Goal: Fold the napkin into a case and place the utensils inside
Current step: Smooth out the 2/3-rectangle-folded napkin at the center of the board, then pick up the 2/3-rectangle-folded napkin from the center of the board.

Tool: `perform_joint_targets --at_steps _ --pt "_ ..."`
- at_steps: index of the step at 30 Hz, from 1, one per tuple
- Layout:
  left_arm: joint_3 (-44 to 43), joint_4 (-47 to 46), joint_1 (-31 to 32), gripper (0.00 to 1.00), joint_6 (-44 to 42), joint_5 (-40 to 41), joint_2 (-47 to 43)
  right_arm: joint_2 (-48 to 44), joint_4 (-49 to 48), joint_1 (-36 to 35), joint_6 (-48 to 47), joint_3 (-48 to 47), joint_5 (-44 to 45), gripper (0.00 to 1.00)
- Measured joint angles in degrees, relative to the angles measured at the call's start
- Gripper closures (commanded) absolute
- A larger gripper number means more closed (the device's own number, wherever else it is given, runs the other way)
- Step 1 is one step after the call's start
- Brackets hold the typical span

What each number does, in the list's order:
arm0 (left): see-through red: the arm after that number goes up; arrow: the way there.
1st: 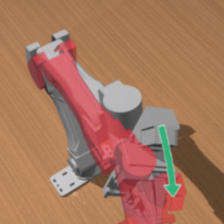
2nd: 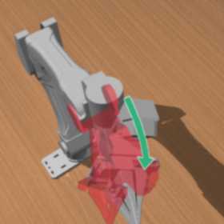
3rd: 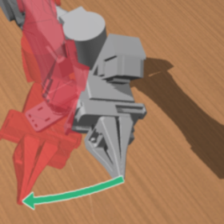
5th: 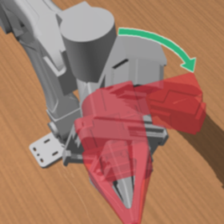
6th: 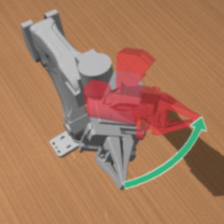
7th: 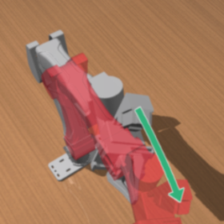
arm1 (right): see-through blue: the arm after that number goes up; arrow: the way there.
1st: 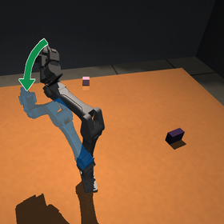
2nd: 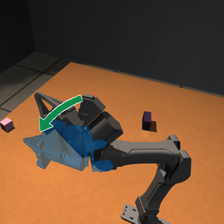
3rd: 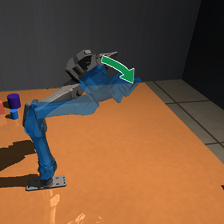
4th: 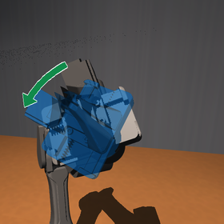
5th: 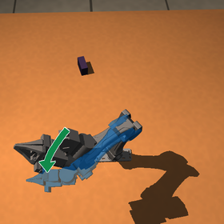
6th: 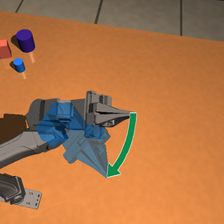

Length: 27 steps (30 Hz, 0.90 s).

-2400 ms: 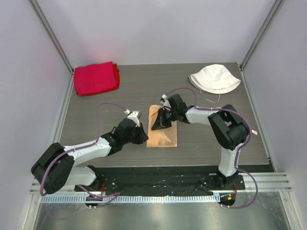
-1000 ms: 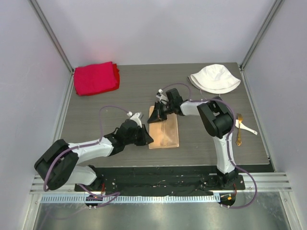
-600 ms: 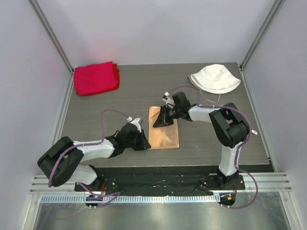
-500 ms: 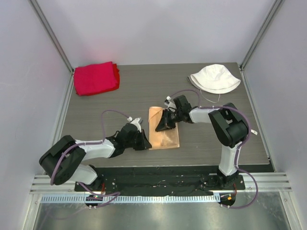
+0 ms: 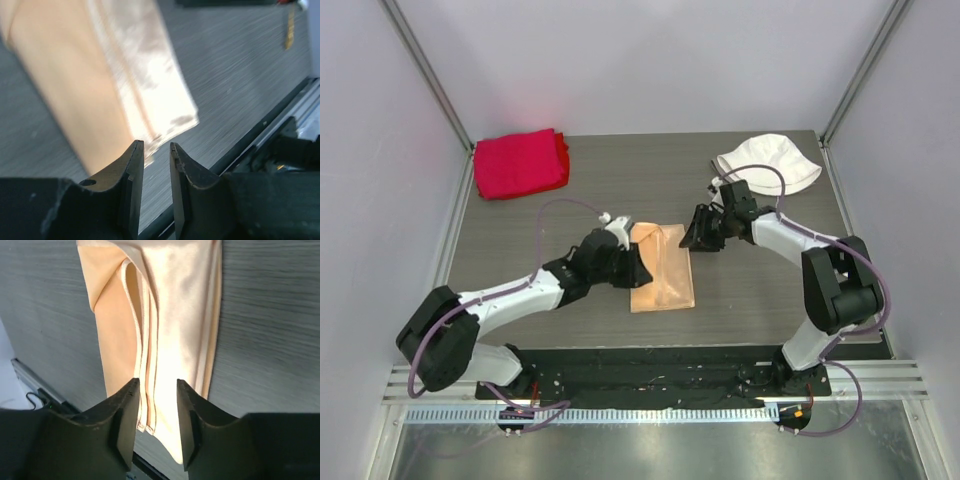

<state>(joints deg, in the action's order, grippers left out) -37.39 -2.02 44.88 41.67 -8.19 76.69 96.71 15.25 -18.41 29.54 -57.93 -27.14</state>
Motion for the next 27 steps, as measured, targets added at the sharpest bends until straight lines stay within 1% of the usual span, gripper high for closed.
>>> perform_joint_targets --at_steps 2,3,5,8,9,14,19,24,27 --pt "-5.1 0.4 0.9 0.61 -1.7 0.5 1.8 -2.9 1.6 0.6 -0.2 1.0 2.9 0.47" --pt "-7.7 0.5 2.3 0.56 -2.9 2.0 3.2 -4.3 2.4 0.9 -0.2 2.0 4.1 0.45" --pt "-11.6 0.7 6.3 0.54 -4.9 4.9 6.3 -6.3 3.8 2.1 -0.1 4.1 5.9 0.36" --pt "-18.7 3.8 13.8 0.53 -6.9 10.3 14.0 -9.2 7.9 5.8 0.3 7.6 9.7 0.27" --pt "-21.3 5.6 15.9 0.5 -7.3 12.0 16.8 -10.2 9.2 7.3 0.3 8.5 11.2 0.25" --pt "-33.5 16.4 22.2 0.48 -6.9 22.4 29.4 -16.6 13.4 13.0 0.3 11.2 18.2 0.24" --pt "-44.6 27.1 24.9 0.46 -3.5 31.4 38.5 -21.0 14.1 14.4 0.3 11.6 20.2 0.24" --pt "-51.3 35.2 26.5 0.46 -1.1 37.3 44.3 -21.4 13.7 14.4 0.3 12.9 19.5 0.24" --pt "-53.5 38.3 27.4 0.47 0.1 39.3 45.7 -21.5 13.2 14.4 0.2 14.2 18.6 0.24"
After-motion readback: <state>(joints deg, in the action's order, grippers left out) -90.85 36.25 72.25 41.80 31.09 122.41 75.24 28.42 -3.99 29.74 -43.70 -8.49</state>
